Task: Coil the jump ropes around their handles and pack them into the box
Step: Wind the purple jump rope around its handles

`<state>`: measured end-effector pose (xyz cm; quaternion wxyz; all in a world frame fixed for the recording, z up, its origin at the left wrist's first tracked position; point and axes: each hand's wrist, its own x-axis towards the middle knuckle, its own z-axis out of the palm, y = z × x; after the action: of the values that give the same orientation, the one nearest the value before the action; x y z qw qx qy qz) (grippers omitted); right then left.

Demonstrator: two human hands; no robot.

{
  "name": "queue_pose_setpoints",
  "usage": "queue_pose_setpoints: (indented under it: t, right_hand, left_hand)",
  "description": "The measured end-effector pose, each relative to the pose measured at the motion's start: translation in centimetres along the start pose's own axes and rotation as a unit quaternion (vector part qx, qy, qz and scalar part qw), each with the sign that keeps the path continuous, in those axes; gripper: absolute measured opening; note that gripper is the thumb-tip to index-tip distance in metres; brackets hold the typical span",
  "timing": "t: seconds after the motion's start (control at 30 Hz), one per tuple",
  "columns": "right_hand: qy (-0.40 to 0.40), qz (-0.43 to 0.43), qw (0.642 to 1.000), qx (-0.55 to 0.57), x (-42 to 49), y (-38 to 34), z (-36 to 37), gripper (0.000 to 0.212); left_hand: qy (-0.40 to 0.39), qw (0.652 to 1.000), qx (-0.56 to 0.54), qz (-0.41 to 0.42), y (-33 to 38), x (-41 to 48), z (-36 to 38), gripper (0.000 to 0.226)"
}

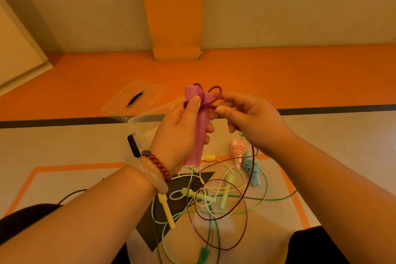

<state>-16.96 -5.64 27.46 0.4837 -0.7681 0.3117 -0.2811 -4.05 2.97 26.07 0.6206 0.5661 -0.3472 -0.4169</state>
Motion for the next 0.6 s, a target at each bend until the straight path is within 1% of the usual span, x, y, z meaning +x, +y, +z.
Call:
queue_pose_setpoints:
  t: [0.07, 0.13, 0.2, 0.27, 0.33, 0.43, 0.53, 0.6]
  right_hand:
    - [-0.007, 0.013, 0.999, 0.031, 0.0, 0.0, -0.1, 0.026]
    - [-0.039, 0.031, 0.995, 0.087, 0.0, 0.1, -0.2, 0.027]
    - [-0.069, 0.034, 0.991, 0.112, 0.0, 0.2, -0.3, 0.026]
    - [-0.066, 0.031, 0.991, 0.111, 0.0, 0.0, -0.2, 0.02]
    - [-0.046, 0.02, 0.994, 0.094, 0.1, -0.2, -0.1, 0.012]
    - [-0.03, 0.0, 0.998, 0.062, 0.1, -0.4, 0.1, 0.013]
    - [-0.03, -0.004, 0.997, 0.071, 0.0, -0.2, 0.1, 0.011]
    - [-0.029, -0.006, 0.996, 0.084, 0.0, 0.1, 0.1, 0.005]
  left_hand:
    - [-0.048, 0.998, -0.026, -0.011, 0.4, 0.0, -0.4, 0.043]
    - [-0.097, 0.994, -0.036, -0.024, 0.7, 0.0, -0.8, 0.043]
    - [-0.123, 0.991, -0.039, -0.033, 0.7, 0.1, -1.3, 0.041]
    - [-0.133, 0.989, -0.046, -0.043, 0.6, 0.2, -1.6, 0.045]
    - [-0.133, 0.988, -0.058, -0.05, 0.6, 0.2, -1.7, 0.049]
    - [-0.142, 0.986, -0.061, -0.058, 0.8, 0.2, -1.7, 0.045]
    - [-0.136, 0.988, -0.029, -0.059, 0.9, 0.1, -1.7, 0.045]
    - [-0.144, 0.989, 0.017, -0.037, 0.7, 0.3, -1.9, 0.045]
